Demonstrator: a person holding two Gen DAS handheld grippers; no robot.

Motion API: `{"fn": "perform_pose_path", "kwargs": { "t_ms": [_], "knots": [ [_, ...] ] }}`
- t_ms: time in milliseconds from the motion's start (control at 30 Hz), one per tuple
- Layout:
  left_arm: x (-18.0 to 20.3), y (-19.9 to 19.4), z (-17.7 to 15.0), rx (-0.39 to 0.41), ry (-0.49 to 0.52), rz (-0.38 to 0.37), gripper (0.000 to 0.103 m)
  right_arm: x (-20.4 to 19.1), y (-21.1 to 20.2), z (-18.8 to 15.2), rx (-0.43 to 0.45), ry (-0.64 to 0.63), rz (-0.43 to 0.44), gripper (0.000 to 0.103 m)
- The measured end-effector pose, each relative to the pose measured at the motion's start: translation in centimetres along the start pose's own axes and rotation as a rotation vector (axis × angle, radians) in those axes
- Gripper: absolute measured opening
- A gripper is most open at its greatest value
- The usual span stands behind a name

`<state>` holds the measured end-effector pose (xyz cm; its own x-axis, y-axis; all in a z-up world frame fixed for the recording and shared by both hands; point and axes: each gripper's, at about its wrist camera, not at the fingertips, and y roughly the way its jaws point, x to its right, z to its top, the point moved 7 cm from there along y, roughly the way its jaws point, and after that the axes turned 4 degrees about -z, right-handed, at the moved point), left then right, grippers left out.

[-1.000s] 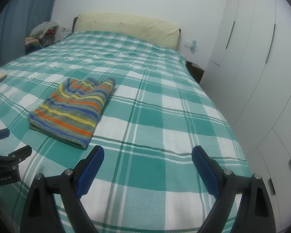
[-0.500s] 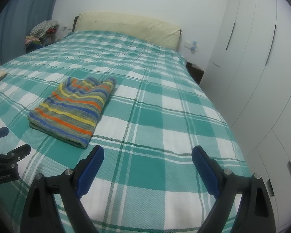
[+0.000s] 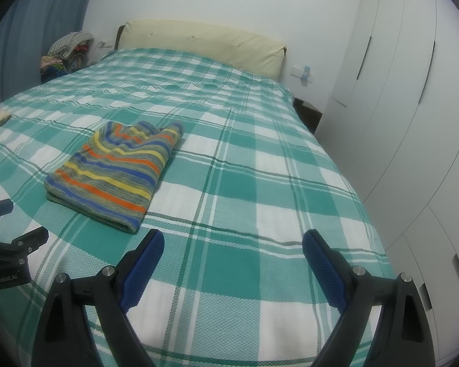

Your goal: Fold small clothes

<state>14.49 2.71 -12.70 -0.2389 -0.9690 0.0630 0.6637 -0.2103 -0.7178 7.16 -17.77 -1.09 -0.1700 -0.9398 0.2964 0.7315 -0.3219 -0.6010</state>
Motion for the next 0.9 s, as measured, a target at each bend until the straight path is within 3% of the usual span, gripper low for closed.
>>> {"fn": "perform_pose_path", "kwargs": {
  "t_ms": [167, 300, 500, 600, 700, 833, 900],
  "knots": [
    [0.0, 0.1, -0.1, -0.007, 0.002, 0.000, 0.093, 0.0, 0.0, 0.0, 0.000, 0.000, 0.000, 0.091],
    [-0.8, 0.6, 0.1, -0.063, 0.004, -0.015, 0.093, 0.0, 0.3, -0.2, -0.012, 0.014, 0.032, 0.091],
    [-5.6, 2.1, 6.1, -0.161, -0.046, -0.142, 0.095, 0.9, 2.5, 0.7, -0.054, 0.074, 0.174, 0.091],
    [-7.7, 5.0, 8.9, -0.190, -0.069, -0.168, 0.096, 2.0, 4.6, 3.1, -0.064, 0.169, 0.294, 0.091],
    [-8.4, 9.4, 10.0, -0.244, -0.139, -0.286, 0.096, 1.6, 8.2, 5.6, -0.096, 0.253, 0.472, 0.091],
    [-9.9, 14.5, 10.5, -0.272, -0.265, -0.356, 0.096, -1.4, 15.0, 6.1, -0.265, 0.374, 0.755, 0.091],
    [-10.4, 15.7, 10.7, -0.276, -0.314, -0.394, 0.096, -3.1, 17.9, 5.5, -0.346, 0.426, 0.825, 0.091]
  ]
}}
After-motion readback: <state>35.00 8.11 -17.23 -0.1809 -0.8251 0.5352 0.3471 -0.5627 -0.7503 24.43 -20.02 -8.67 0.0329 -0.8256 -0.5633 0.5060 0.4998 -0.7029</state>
